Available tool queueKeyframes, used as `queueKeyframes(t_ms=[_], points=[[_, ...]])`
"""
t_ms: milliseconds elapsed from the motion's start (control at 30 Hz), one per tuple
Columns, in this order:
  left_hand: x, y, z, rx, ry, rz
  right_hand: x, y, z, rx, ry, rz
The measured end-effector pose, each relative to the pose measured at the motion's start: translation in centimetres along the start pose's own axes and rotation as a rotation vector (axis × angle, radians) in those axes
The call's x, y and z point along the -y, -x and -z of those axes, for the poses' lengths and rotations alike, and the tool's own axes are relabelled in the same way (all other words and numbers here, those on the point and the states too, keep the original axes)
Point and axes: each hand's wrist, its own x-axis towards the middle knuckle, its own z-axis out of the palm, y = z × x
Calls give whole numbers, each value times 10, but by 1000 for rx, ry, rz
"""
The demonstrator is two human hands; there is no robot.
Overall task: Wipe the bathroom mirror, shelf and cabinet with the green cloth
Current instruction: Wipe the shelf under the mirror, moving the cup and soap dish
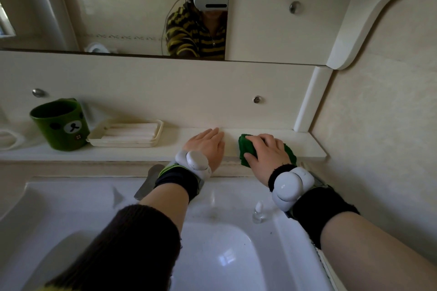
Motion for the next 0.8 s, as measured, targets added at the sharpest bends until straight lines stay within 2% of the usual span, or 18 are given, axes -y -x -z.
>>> queueKeyframes(t_ms=[300,500,667,800], points=[[4,8,1,56,34,-39,26,4,-12,-17,7,-8],[7,32,11,-78,204,-75,43,3,-18,-25,-7,11],[31,42,32,-117,174,-112,62,3,-24,-25,-3,9],[48,50,39,-148,-36,-65,75,0,-25,6,-18,8]])
